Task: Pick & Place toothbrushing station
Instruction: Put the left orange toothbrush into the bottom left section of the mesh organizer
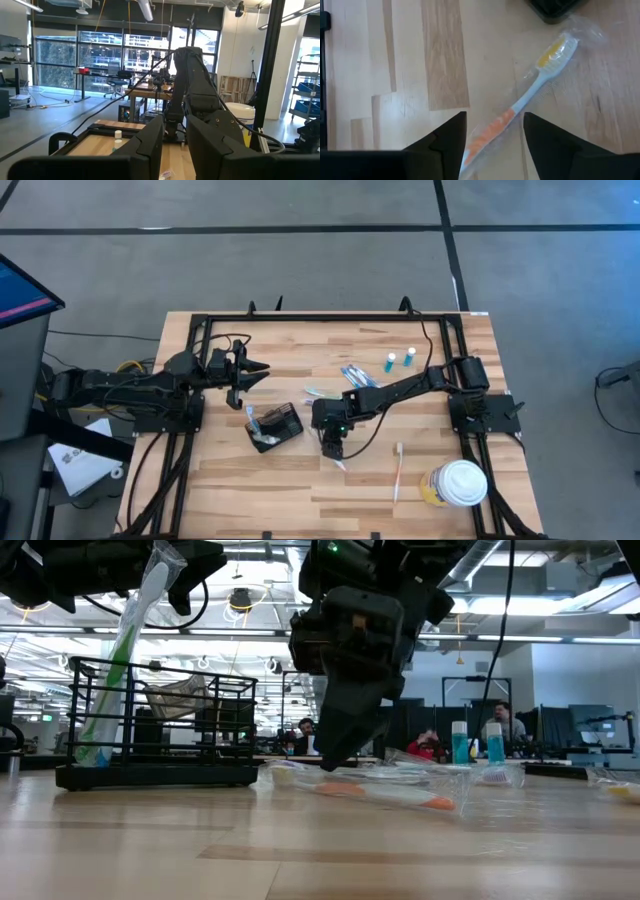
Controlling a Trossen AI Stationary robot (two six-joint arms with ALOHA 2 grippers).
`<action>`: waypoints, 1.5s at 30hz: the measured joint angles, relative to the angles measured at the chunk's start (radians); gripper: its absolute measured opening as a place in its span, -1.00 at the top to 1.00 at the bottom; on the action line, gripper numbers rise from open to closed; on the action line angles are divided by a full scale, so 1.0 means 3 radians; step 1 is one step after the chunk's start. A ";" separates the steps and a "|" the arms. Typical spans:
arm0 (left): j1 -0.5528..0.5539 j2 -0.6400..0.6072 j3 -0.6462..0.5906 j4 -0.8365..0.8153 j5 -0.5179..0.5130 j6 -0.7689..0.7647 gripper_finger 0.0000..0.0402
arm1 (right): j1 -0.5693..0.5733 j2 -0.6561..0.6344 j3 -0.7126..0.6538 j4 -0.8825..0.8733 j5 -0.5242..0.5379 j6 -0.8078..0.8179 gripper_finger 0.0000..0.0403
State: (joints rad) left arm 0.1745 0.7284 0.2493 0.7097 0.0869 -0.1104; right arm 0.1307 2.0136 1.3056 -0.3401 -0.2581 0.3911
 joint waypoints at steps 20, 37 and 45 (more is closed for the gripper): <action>0.0000 0.0000 0.0000 -0.0016 0.0000 0.0000 0.60 | 0.0117 0.0012 -0.0001 -0.0010 0.0503 0.0131 0.27; 0.0000 0.0001 -0.0001 -0.0120 -0.0004 -0.0001 0.60 | 0.0139 0.0535 0.0435 -0.0324 0.0540 0.0145 0.67; 0.0000 0.0001 -0.0001 -0.0127 -0.0008 -0.0001 0.60 | 0.0166 0.0518 0.0589 -0.0537 0.0762 -0.0031 0.97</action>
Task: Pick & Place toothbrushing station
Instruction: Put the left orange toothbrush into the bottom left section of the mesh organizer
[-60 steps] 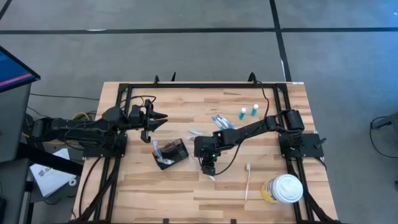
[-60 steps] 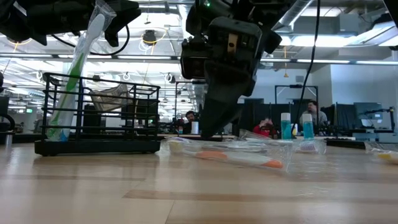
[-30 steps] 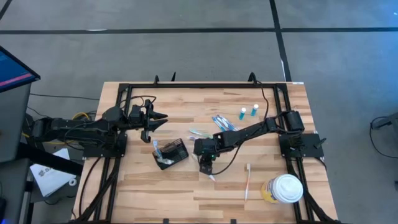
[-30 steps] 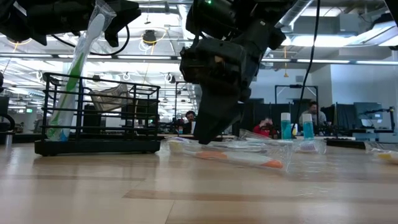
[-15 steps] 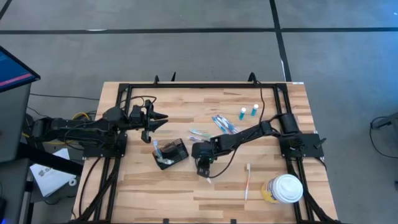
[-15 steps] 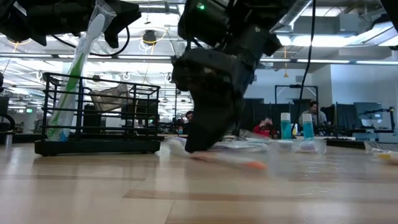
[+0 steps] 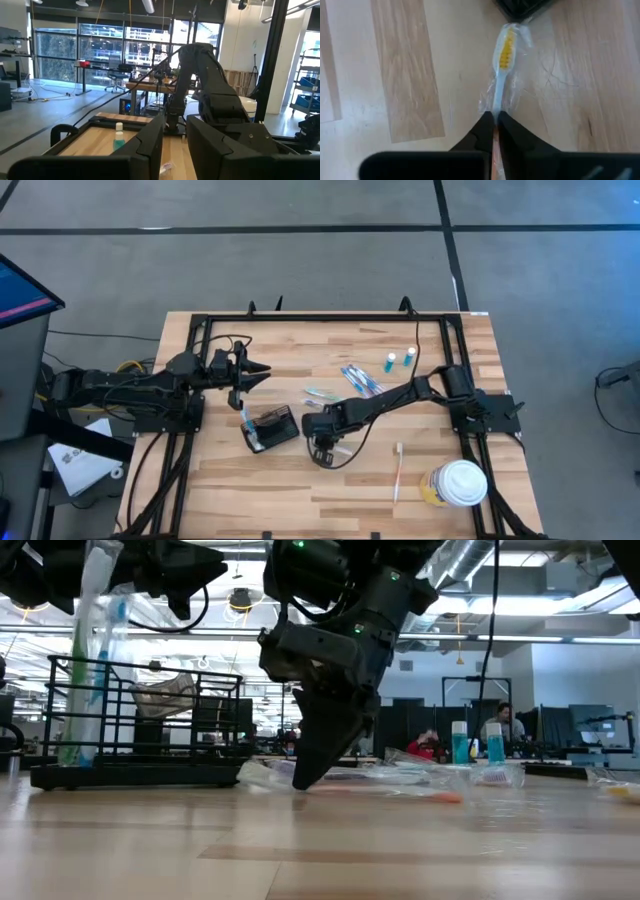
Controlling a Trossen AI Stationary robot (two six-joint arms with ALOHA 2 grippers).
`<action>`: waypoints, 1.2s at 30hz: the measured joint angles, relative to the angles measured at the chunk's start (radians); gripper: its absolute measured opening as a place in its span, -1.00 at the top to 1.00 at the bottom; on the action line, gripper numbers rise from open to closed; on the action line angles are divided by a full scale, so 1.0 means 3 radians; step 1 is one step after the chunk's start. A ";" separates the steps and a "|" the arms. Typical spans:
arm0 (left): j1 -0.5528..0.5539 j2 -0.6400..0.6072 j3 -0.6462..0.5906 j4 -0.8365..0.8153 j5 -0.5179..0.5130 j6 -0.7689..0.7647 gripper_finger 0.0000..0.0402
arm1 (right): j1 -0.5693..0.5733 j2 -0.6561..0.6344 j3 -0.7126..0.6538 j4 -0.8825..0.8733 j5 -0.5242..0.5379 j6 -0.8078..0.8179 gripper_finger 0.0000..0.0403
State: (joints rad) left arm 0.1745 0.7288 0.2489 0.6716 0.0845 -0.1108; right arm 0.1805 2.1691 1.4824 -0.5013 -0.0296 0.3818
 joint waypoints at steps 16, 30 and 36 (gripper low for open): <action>0.0000 0.0000 0.0000 0.0001 -0.0003 0.0001 0.60 | 0.0034 0.0025 0.0429 -0.0675 0.0274 -0.0258 1.00; 0.0000 -0.0001 0.0000 -0.0002 -0.0005 0.0000 0.60 | 0.0055 -0.0569 0.0444 -0.1003 0.0583 -0.0350 1.00; 0.0000 -0.0001 0.0000 -0.0034 -0.0004 0.0000 0.60 | 0.0055 -0.0912 0.0444 -0.1029 0.0817 -0.0401 1.00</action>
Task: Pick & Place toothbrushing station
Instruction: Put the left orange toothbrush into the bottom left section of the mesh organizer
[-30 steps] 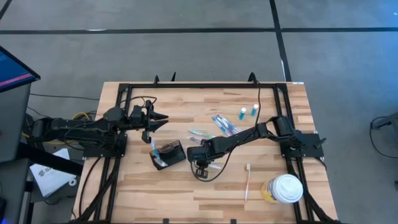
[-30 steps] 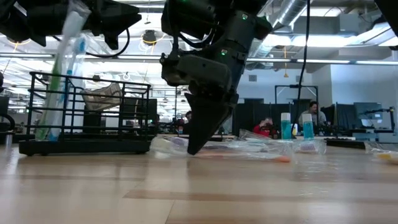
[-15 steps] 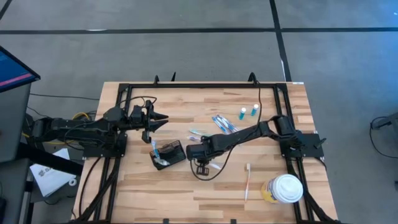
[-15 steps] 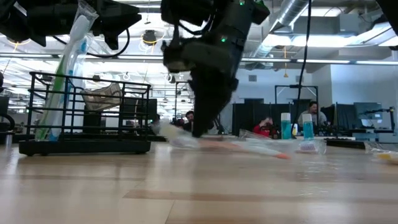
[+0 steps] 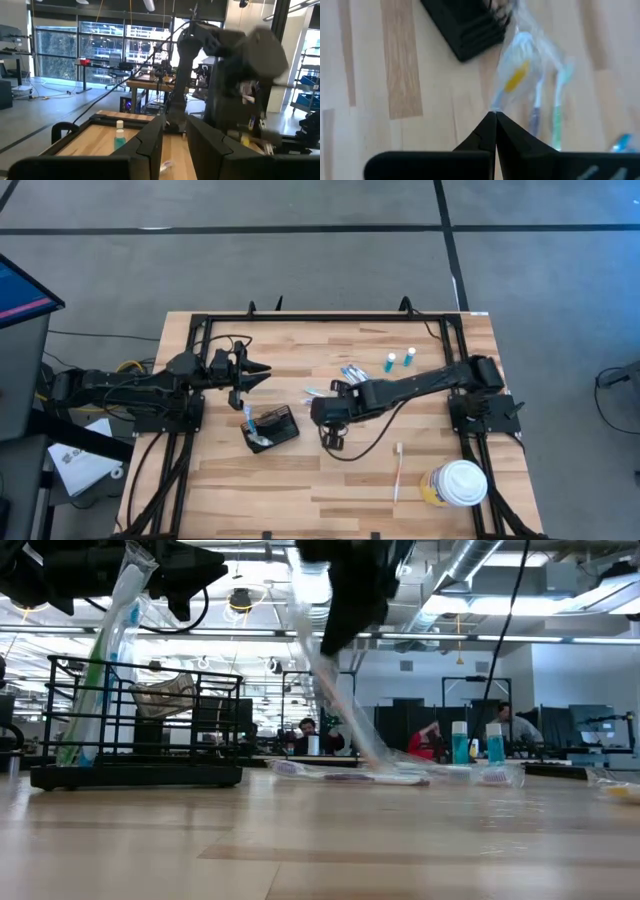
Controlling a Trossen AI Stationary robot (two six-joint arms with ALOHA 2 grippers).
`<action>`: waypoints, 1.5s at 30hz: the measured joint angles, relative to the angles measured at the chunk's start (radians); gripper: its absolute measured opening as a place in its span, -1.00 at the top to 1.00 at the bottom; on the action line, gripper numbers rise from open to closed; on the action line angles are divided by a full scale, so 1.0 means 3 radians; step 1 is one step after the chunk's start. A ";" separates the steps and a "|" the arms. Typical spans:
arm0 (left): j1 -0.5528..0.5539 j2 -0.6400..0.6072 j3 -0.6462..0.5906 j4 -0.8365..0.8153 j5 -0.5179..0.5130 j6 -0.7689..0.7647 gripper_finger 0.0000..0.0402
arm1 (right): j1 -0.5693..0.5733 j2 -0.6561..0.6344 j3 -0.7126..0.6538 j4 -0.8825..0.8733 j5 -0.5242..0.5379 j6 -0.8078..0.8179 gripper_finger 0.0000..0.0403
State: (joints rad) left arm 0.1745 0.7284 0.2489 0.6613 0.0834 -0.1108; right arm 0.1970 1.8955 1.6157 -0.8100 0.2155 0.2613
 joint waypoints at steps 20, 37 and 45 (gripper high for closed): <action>-0.0017 0.0000 0.0000 0.0000 0.0074 -0.0009 0.60 | -0.0047 -0.0304 -0.0077 0.0120 0.0157 -0.0228 1.00; -0.0017 0.0000 0.0000 -0.0032 0.0076 -0.0010 0.60 | -0.0408 0.0392 -0.0127 0.0447 -0.0776 -0.0258 1.00; -0.0017 0.0000 0.0000 -0.0063 0.0076 -0.0010 0.60 | -0.0401 0.0602 -0.0123 0.0596 -0.1144 -0.0283 0.85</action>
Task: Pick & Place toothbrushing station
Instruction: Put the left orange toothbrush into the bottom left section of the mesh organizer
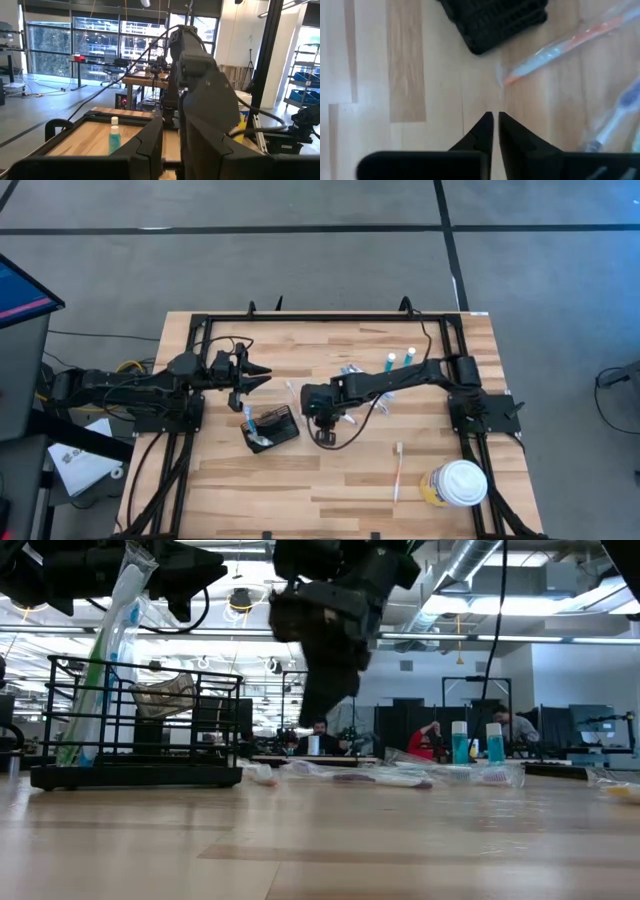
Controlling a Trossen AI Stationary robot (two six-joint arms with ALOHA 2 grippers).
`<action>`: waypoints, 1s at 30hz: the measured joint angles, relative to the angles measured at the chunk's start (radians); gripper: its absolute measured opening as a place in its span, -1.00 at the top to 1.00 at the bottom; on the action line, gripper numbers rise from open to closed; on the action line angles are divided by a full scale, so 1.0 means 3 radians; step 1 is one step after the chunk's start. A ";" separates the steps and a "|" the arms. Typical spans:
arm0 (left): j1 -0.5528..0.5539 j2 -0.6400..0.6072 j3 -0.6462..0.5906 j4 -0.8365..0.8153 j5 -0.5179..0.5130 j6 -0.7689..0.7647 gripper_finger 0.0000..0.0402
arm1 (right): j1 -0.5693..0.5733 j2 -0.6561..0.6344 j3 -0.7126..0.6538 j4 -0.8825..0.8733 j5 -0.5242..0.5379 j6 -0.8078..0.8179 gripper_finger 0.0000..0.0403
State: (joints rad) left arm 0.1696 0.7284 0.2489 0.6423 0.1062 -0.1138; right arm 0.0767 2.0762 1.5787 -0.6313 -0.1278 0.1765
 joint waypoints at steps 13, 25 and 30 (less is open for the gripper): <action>0.0000 0.0000 0.0000 0.0001 0.0000 0.0001 0.60 | 0.0003 0.0264 -0.0002 0.0229 -0.0015 0.0107 0.23; 0.0000 0.0000 0.0000 0.0003 0.0000 0.0001 0.60 | -0.0082 0.0294 0.0001 0.0410 0.0161 0.0279 -0.02; 0.0000 0.0000 0.0000 0.0003 0.0000 0.0001 0.60 | -0.0091 0.0294 0.0000 0.0440 0.0266 0.0289 -0.04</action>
State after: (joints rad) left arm 0.1696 0.7284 0.2489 0.6434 0.1062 -0.1135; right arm 0.0493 2.1643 1.5787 -0.4993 -0.0480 0.2630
